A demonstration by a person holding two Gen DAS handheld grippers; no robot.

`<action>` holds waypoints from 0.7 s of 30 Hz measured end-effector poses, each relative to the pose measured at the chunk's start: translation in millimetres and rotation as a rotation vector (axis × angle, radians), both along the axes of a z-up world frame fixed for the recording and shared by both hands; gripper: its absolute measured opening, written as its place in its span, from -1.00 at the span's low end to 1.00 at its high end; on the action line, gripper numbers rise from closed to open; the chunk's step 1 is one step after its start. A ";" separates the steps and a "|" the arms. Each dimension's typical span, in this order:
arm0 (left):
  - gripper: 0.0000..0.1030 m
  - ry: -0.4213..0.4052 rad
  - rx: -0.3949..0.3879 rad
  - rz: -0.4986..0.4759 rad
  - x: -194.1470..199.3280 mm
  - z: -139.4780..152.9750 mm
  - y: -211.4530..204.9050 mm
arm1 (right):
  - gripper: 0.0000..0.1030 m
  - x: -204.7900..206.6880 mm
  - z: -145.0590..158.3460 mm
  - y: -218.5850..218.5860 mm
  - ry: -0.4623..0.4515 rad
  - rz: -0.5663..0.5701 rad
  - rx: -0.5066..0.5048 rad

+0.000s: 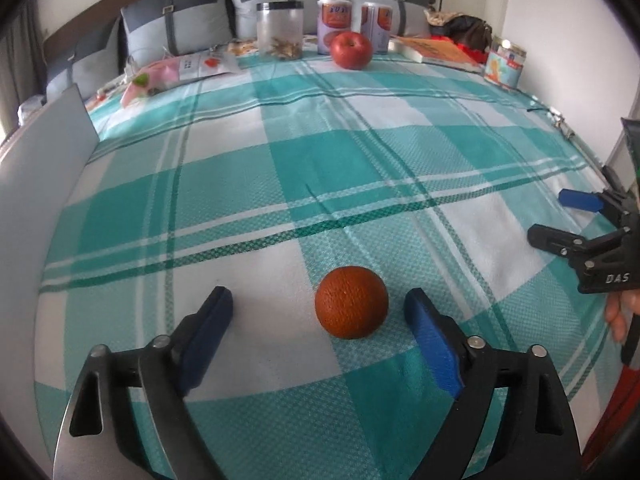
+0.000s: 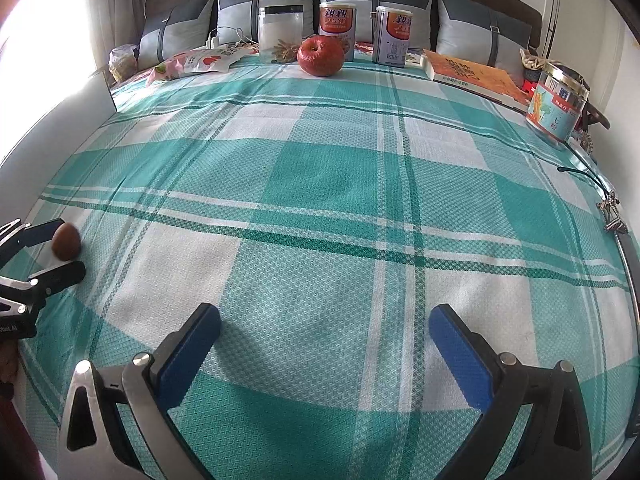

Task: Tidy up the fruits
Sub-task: 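Lower the left gripper around the mandarin on the bed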

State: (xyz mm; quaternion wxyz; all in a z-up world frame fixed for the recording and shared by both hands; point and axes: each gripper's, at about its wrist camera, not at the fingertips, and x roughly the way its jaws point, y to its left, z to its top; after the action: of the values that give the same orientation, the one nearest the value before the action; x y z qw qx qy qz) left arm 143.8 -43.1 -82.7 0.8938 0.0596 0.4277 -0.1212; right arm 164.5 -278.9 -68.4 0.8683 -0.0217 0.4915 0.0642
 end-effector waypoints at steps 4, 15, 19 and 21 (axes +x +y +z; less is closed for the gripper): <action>0.83 0.005 0.000 0.015 0.8 -1.7 1.6 | 1.00 0.0 -0.2 0.3 0.001 0.001 0.000; 0.86 0.006 0.002 0.017 0.6 -2.1 2.3 | 1.00 -0.3 -0.2 0.2 0.001 0.001 0.003; 0.86 0.005 0.001 0.017 0.4 -2.2 3.4 | 1.00 -0.3 -0.2 0.3 0.001 0.001 0.003; 0.86 0.006 -0.004 0.021 0.4 -1.9 4.1 | 1.00 -0.3 -0.1 0.3 0.002 0.000 0.003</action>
State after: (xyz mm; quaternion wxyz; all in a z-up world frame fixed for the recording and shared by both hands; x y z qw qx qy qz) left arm 144.2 -39.0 -84.5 0.8939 0.0530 0.4306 -0.1127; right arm 164.2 -278.6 -68.5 0.8679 -0.0204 0.4920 0.0652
